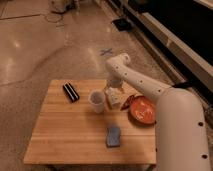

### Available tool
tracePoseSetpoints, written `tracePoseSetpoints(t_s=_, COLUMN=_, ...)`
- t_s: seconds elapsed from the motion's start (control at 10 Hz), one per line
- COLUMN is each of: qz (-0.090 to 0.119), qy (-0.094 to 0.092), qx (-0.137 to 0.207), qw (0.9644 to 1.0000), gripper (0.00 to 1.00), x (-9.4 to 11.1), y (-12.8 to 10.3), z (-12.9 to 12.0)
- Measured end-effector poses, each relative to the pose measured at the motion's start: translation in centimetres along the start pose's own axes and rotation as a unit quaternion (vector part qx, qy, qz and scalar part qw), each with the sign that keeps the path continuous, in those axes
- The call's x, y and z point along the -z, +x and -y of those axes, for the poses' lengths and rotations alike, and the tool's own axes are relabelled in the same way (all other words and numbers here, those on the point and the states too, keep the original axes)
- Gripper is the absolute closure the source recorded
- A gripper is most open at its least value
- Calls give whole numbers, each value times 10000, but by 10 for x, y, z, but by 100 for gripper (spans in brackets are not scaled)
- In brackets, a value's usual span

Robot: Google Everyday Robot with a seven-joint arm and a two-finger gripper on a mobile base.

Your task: Place the bottle in the ceramic bowl

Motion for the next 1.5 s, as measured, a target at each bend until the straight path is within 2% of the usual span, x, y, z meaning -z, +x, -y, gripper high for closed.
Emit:
tracePoseSetpoints(t_s=0.3, qz=41, qy=-65, qx=157, qw=9998, gripper=20, x=-22, y=-9, z=1)
tracePoseSetpoints(t_s=0.4, qz=65, qy=-118, qx=205, qw=9997, gripper=23, x=-29, y=-12, z=0)
tracePoseSetpoints(t_s=0.6, qz=102, qy=-236, qx=286, qw=9993, gripper=41, x=-38, y=-16, z=-3)
tracePoseSetpoints(t_s=0.7, qz=131, qy=-288, qx=346, qw=9989, gripper=53, x=-40, y=-19, z=-3)
tracePoseSetpoints(t_s=0.8, qz=145, qy=-293, qx=397, qw=9987, gripper=62, x=-40, y=-21, z=-3)
tracePoseSetpoints(t_s=1.0, qz=186, qy=-214, qx=488, qw=9984, gripper=80, x=-33, y=-26, z=4)
tracePoseSetpoints(t_s=1.1, qz=170, qy=-113, qx=537, qw=9983, gripper=92, x=-24, y=-27, z=10)
tracePoseSetpoints(t_s=1.2, qz=143, qy=-35, qx=550, qw=9984, gripper=97, x=-16, y=-26, z=13)
tracePoseSetpoints(t_s=1.5, qz=-81, qy=178, qx=466, qw=9987, gripper=100, x=20, y=-17, z=8)
